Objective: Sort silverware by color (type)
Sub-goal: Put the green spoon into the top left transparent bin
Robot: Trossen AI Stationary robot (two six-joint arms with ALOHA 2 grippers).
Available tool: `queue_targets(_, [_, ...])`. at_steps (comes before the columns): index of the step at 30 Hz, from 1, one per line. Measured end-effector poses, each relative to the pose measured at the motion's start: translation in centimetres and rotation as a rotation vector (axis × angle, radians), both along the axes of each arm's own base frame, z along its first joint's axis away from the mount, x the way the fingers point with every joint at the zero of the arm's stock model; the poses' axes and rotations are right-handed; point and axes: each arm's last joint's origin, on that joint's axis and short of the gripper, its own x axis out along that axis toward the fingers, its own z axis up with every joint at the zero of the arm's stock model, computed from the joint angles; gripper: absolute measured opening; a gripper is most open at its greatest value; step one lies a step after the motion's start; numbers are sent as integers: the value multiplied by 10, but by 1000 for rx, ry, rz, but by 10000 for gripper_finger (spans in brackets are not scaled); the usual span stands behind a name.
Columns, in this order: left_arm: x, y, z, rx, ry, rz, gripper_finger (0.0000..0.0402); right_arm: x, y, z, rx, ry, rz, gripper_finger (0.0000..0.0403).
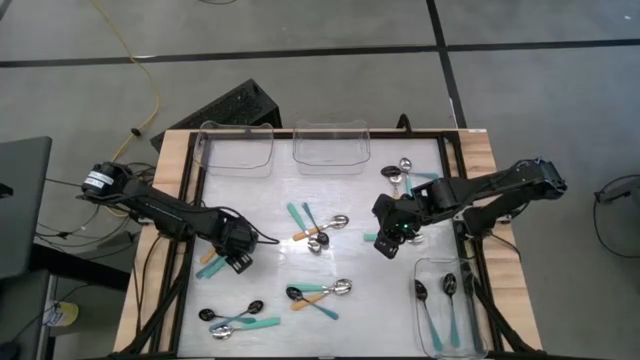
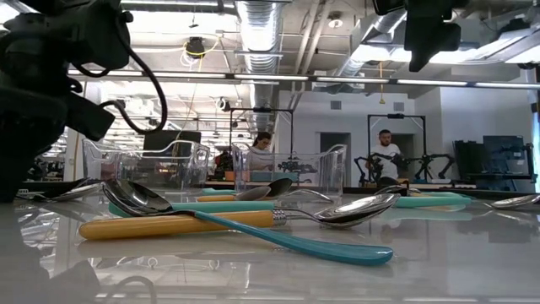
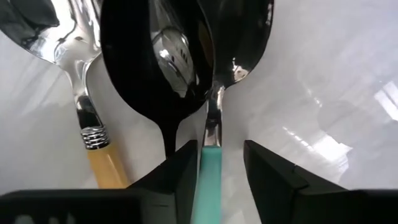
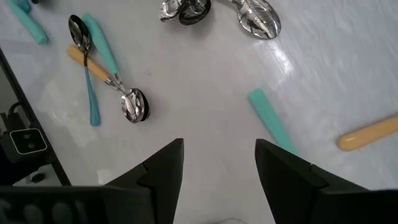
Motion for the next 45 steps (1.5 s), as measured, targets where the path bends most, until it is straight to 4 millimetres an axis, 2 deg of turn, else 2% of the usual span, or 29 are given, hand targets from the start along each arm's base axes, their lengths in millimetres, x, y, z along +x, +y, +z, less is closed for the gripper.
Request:
queue_targets(7, [-1,0,0,6,8,-4,18,0,0,0,-2,-1,-3,221])
queue_targets(11, [6,-3,7,-49,-24,-74,23,0,0,0,-2,-1,-3,221])
queue_targets(16, [26,-7,46,-167,-193,-214,31,0,0,0,-3,-1,-3,221])
queue_targets(20, [44,6,101,-86,-402,-278,17,0,0,0,-3,-1,-3,221])
queue_targets(23, [47,33,142,107,-407,-335,15,0,0,0,-2,-5,-3,221])
queue_targets(26, [44,72,181,327,-347,-397,15,1,0,1,0,-13,-3,221])
queue_targets(30, [34,137,210,497,-193,-419,15,3,0,1,4,-32,-3,221])
queue_targets(32, [26,168,217,534,-140,-437,15,3,2,2,10,-40,-8,221])
queue_targets(35, [18,207,211,541,-16,-503,14,4,3,3,18,-55,-14,221])
queue_targets(38, [12,235,197,506,112,-572,14,6,3,4,7,-80,-26,221])
queue_targets(45, [19,280,153,373,276,-665,14,11,2,7,-50,-155,-79,221])
